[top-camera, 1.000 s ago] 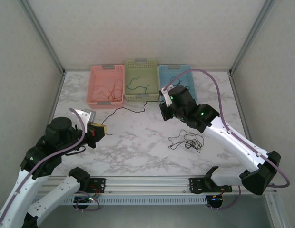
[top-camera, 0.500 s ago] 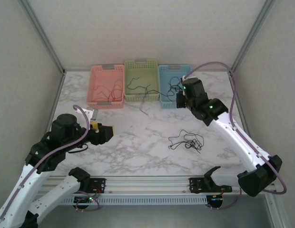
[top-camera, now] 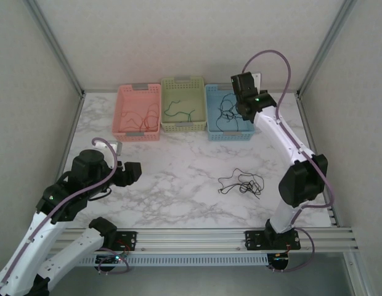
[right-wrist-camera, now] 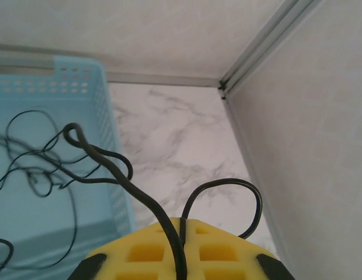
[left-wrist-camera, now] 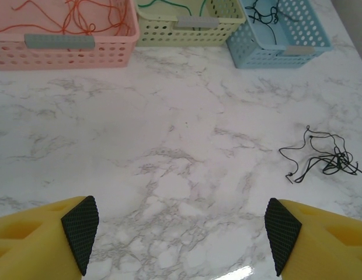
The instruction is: Untangle the cables
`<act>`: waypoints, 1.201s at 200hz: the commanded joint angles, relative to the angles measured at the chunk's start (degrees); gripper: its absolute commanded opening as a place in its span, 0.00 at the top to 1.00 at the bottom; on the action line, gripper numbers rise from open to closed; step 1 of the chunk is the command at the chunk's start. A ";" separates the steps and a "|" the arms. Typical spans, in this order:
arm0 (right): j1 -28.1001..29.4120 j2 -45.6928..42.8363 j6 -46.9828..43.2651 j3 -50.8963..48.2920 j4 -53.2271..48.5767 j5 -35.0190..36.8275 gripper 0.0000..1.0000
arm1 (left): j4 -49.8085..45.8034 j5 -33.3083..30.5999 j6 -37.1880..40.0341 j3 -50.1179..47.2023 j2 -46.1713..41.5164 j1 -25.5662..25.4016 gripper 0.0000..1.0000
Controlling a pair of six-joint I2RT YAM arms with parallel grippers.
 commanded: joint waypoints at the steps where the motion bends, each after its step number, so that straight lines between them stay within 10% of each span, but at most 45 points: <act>1: -0.19 4.28 -5.00 5.12 1.60 5.82 1.00 | -0.88 -1.99 -0.57 -0.49 -0.81 -0.06 0.22; 53: 1.91 17.12 -12.58 11.35 2.06 8.57 1.00 | -0.44 -0.69 -0.48 -1.41 -0.07 -0.06 0.22; 240: 4.00 38.44 -0.92 23.87 -6.50 -18.66 1.00 | -0.12 -0.40 -0.48 -1.94 0.94 -0.07 0.22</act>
